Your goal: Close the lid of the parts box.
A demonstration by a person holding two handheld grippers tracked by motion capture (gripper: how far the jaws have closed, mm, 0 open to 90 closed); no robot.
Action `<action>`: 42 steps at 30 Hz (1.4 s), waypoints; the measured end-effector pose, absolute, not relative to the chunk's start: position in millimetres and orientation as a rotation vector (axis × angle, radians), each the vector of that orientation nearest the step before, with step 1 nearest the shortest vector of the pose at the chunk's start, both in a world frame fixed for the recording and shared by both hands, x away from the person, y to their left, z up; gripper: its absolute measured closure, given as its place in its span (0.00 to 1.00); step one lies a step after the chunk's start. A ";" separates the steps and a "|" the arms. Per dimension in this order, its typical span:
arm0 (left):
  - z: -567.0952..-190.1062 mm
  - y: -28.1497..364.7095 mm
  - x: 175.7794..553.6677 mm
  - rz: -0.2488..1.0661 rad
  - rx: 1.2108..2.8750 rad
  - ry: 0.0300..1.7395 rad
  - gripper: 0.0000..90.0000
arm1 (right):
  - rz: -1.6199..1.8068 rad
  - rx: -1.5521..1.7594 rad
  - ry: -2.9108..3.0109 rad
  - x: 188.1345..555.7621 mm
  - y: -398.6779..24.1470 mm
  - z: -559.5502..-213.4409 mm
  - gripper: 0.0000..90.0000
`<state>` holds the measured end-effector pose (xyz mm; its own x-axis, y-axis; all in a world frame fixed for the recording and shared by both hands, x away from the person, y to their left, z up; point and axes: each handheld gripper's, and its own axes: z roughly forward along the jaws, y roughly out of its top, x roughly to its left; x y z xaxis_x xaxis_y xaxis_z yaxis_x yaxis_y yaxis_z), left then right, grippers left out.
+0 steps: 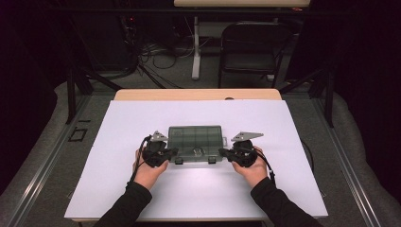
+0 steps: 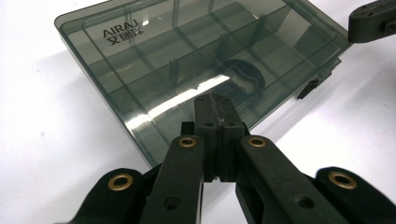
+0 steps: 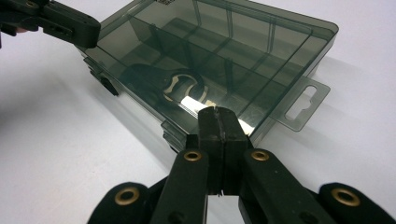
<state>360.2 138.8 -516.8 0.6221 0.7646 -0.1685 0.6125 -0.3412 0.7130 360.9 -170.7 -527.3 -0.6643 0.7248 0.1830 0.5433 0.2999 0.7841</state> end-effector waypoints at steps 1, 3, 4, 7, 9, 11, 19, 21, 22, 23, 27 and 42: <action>-515.4 140.5 359.4 0.248 2.074 1.076 0.97 | 1.289 1.169 2.358 360.9 -171.4 -526.6 1.00; -514.0 142.3 357.9 0.256 2.064 1.077 0.95 | 1.292 1.180 2.354 360.0 -173.3 -524.7 1.00; -512.4 143.8 357.1 0.253 2.065 1.073 0.94 | 1.294 1.177 2.353 359.5 -174.0 -524.0 1.00; -508.2 148.7 354.1 0.264 2.060 1.070 0.90 | 1.293 1.168 2.350 356.6 -176.5 -519.9 1.00; -505.2 153.2 352.0 0.266 2.057 1.067 0.87 | 1.290 1.156 2.347 354.0 -178.1 -517.0 0.98; -503.4 157.3 350.1 0.271 2.044 1.070 0.83 | 1.288 1.150 2.340 351.1 -179.8 -514.1 0.97; -496.9 179.0 339.7 0.307 1.998 1.082 0.66 | 1.256 1.093 2.304 337.4 -189.1 -502.9 0.84; -496.0 184.0 337.4 0.317 1.987 1.081 0.63 | 1.257 1.086 2.298 335.0 -191.0 -501.4 0.80; -495.4 187.3 336.0 0.324 1.988 1.079 0.61 | 1.250 1.083 2.296 333.4 -192.1 -500.5 0.79; -495.1 190.2 334.3 0.334 1.981 1.083 0.60 | 1.245 1.080 2.291 331.5 -193.2 -499.6 0.77; -495.7 206.0 327.1 0.362 1.962 1.099 0.56 | 1.237 1.065 2.254 321.6 -201.7 -497.2 0.68; -508.9 252.6 299.2 0.475 1.886 1.164 0.42 | 1.179 1.114 2.162 290.5 -229.4 -513.2 0.46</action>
